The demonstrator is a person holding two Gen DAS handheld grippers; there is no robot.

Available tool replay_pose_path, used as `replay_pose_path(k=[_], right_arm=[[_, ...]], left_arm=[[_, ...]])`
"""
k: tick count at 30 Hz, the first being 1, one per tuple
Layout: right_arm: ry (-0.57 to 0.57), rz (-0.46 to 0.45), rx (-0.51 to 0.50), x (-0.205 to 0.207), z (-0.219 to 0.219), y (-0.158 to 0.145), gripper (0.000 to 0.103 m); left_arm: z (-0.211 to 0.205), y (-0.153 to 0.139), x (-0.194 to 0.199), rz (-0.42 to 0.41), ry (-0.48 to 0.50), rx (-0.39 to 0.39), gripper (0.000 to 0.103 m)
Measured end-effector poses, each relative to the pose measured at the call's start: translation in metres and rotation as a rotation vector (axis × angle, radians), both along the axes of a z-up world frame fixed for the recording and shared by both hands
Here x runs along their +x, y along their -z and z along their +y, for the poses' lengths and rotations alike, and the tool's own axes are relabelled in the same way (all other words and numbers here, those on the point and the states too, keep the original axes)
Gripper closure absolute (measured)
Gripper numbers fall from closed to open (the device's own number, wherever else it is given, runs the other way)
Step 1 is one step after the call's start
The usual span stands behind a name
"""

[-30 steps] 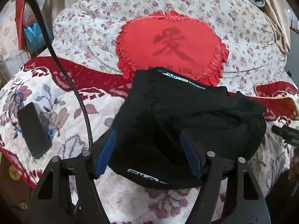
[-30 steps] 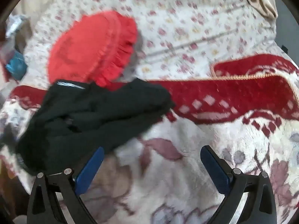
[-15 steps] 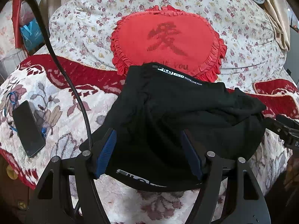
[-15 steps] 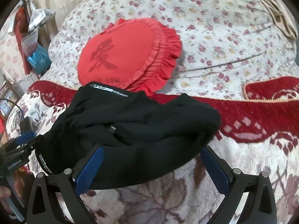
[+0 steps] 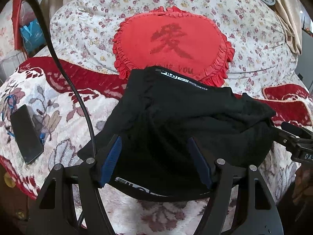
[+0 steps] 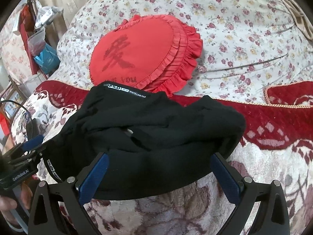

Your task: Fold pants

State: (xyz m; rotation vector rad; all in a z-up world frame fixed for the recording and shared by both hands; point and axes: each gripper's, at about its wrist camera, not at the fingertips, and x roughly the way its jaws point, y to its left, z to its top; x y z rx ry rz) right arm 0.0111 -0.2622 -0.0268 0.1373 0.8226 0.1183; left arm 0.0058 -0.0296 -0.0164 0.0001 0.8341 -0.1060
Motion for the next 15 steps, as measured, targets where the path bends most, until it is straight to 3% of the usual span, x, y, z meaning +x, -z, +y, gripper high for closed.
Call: replay_pose_path(k=[15], right_arm=[[-0.010,0.012,-0.001,0.0040,0.0051,0.0009,0.000]], left_arm=[[-0.0053,0.0021,0.0010,0.014,0.005,0.013,0.032]])
